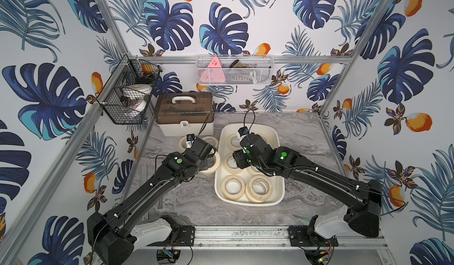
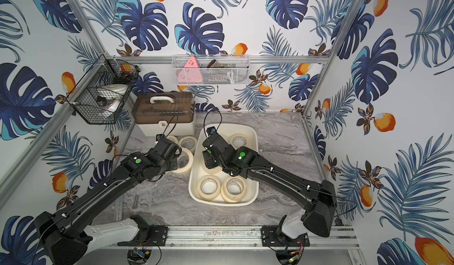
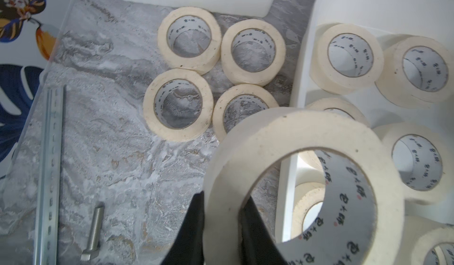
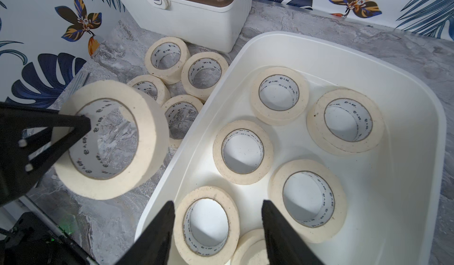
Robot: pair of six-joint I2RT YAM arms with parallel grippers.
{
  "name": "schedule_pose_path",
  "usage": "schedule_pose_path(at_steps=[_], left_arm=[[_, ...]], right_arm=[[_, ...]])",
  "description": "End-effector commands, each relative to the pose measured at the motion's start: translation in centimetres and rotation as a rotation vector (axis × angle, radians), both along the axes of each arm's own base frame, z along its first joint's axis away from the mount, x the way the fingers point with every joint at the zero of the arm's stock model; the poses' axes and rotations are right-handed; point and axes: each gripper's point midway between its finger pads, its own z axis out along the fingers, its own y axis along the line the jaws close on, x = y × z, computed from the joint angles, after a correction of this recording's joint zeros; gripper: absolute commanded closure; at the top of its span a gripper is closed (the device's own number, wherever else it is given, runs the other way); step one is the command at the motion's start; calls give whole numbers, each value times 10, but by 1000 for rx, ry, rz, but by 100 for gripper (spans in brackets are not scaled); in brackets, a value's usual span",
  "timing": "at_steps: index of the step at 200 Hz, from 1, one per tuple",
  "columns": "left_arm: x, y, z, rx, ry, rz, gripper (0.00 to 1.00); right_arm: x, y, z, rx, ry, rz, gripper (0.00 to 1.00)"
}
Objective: Take out the art tape in the storage box
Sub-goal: Place the art tape at the center of the board.
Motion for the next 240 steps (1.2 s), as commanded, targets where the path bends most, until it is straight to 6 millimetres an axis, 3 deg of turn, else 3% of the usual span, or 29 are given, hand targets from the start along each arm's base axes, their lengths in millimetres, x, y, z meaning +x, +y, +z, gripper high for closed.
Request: schedule_pose_path(at_steps=[1,24,73,133,240], left_arm=[[-18,23,-11,9,28,155,100],[-36,36,-30,25,76,217,100],[-58,31,-74,-58,137,215,100],[-57,8,-122,-140,195,141,100],[-43,3,-150,-112,184,110,100]], right_arm=[[2,-8,-2,-38,-18,-18,41],[2,-11,-6,-46,-19,-29,40],[3,-14,-10,-45,-21,-43,40],[6,-26,-22,-30,18,-82,35],[9,-51,-32,5,78,-129,35]])
